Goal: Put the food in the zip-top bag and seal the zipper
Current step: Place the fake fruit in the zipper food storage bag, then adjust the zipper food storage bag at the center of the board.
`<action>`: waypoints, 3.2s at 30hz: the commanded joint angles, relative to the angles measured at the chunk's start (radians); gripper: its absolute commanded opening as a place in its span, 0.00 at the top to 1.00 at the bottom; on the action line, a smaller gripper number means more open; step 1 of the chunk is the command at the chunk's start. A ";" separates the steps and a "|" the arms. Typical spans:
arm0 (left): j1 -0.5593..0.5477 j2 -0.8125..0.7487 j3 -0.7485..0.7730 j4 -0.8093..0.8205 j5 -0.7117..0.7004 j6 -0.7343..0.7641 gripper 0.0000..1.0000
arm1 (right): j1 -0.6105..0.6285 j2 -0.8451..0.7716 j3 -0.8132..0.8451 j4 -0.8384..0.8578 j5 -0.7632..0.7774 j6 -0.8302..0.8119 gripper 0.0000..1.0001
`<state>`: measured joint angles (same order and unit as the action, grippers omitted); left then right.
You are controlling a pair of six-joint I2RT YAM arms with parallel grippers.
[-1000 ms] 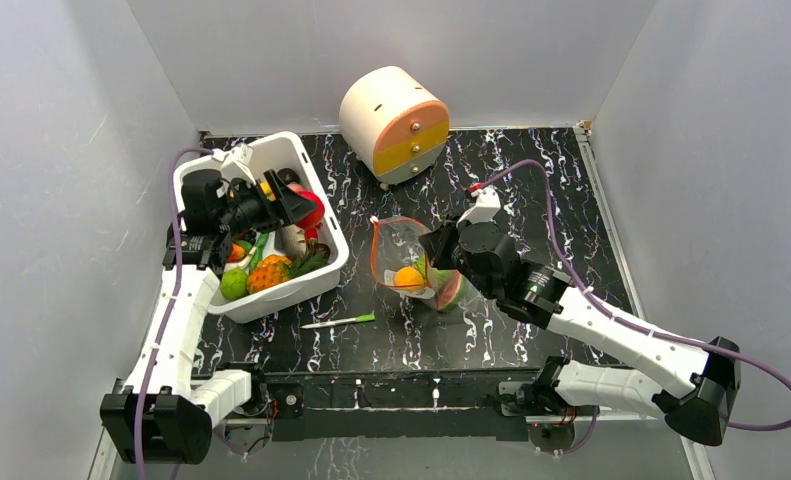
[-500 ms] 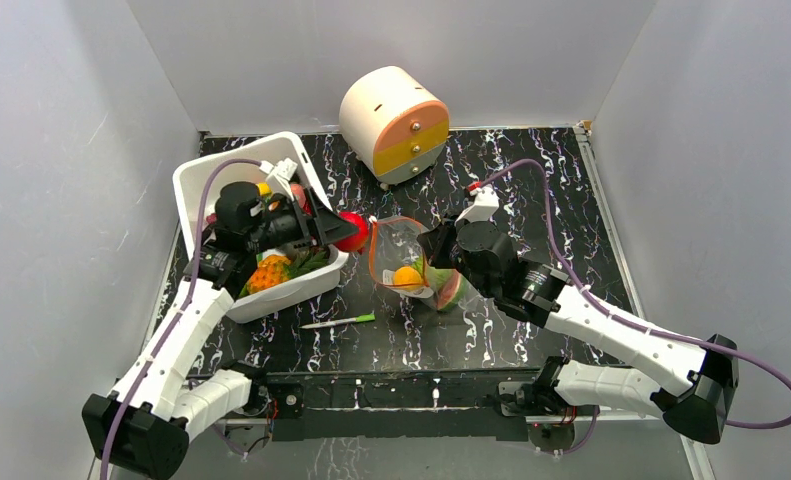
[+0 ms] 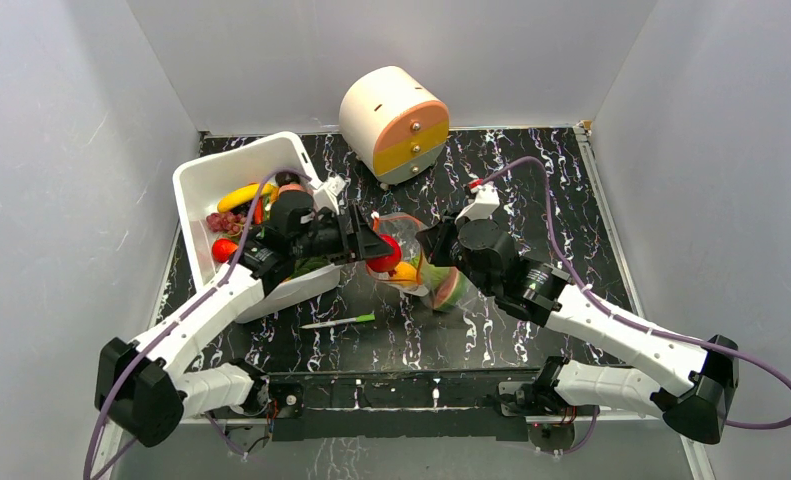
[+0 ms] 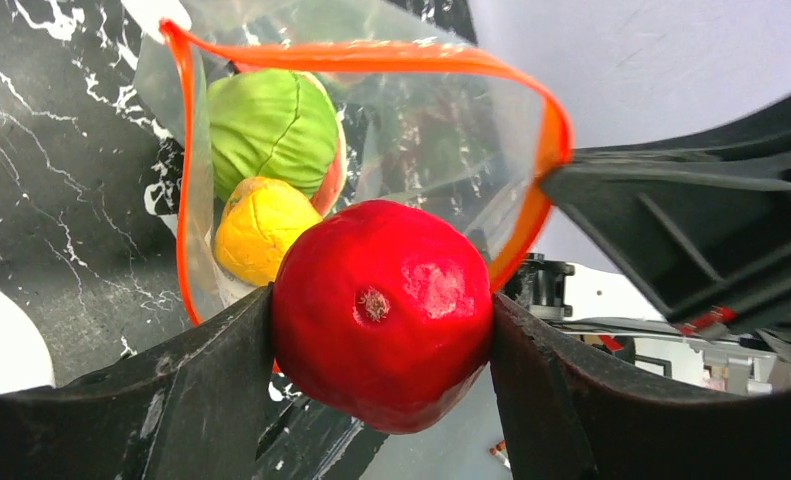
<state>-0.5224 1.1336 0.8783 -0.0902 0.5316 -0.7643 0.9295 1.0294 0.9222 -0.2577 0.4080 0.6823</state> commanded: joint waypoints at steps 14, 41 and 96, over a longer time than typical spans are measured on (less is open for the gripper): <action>-0.068 0.022 0.096 -0.118 -0.234 0.057 0.09 | 0.003 -0.081 0.005 0.097 -0.047 0.027 1.00; -0.067 -0.077 0.003 -0.292 -0.157 0.150 0.58 | 0.003 -0.135 0.033 0.092 0.059 0.028 1.00; -0.069 0.010 0.045 0.235 0.098 -0.158 1.00 | 0.003 -0.173 -0.032 -0.004 0.162 0.012 1.00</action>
<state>-0.5865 1.1580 0.8463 0.0624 0.5571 -0.9451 0.9295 0.8761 0.8467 -0.2630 0.4999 0.7265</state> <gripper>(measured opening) 0.007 0.009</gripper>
